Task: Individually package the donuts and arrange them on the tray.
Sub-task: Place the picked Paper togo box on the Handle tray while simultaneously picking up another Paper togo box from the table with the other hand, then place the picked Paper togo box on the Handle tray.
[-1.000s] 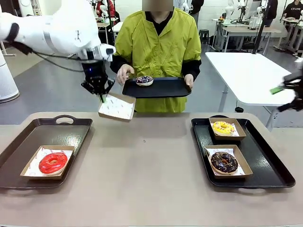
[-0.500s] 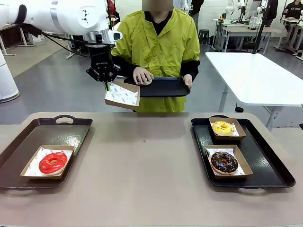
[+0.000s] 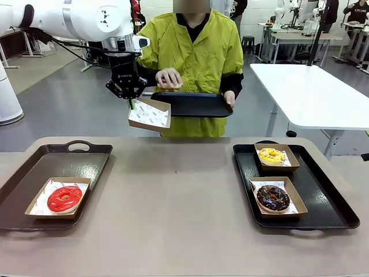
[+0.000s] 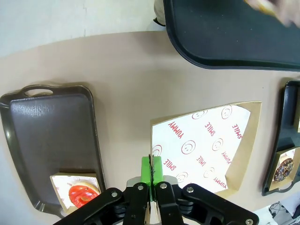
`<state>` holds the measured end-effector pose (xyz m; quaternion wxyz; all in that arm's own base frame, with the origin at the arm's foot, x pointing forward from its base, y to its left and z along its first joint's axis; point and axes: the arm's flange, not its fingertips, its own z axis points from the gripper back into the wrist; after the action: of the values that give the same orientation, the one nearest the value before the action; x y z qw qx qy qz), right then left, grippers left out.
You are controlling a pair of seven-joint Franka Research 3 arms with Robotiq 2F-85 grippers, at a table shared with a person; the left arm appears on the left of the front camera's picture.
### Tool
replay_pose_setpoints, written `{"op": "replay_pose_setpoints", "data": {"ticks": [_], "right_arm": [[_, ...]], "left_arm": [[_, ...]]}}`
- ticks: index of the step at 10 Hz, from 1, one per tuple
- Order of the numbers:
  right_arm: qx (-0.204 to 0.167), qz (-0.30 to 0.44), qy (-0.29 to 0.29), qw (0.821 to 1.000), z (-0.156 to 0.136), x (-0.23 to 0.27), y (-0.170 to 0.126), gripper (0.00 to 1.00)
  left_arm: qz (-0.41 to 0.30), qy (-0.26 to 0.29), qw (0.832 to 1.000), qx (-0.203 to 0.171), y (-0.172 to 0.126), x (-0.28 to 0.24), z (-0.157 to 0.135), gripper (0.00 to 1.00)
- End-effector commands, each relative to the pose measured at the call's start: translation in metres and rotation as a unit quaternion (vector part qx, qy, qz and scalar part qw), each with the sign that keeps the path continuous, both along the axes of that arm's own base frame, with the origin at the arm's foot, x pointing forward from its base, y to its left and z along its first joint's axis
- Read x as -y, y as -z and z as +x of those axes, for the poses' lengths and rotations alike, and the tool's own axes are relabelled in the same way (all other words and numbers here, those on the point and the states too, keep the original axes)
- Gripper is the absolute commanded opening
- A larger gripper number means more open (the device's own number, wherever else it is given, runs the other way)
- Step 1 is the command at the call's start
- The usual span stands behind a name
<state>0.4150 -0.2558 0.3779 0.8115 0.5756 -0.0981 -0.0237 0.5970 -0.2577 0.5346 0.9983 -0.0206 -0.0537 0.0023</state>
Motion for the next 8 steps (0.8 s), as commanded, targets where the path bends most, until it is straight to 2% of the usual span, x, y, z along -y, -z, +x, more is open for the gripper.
{"op": "replay_pose_setpoints", "data": {"ticks": [1,8], "right_arm": [[-0.002,-0.005,-0.006,1.0,-0.0021,-0.0003,-0.0016,1.0],[-0.002,-0.005,-0.006,1.0,-0.0021,-0.0003,-0.0016,1.0]], "left_arm": [[0.001,0.007,1.0,0.002,0.0028,-0.0059,-0.0074,0.0],[0.001,0.007,1.0,0.002,0.0028,-0.0059,-0.0074,0.0]]}}
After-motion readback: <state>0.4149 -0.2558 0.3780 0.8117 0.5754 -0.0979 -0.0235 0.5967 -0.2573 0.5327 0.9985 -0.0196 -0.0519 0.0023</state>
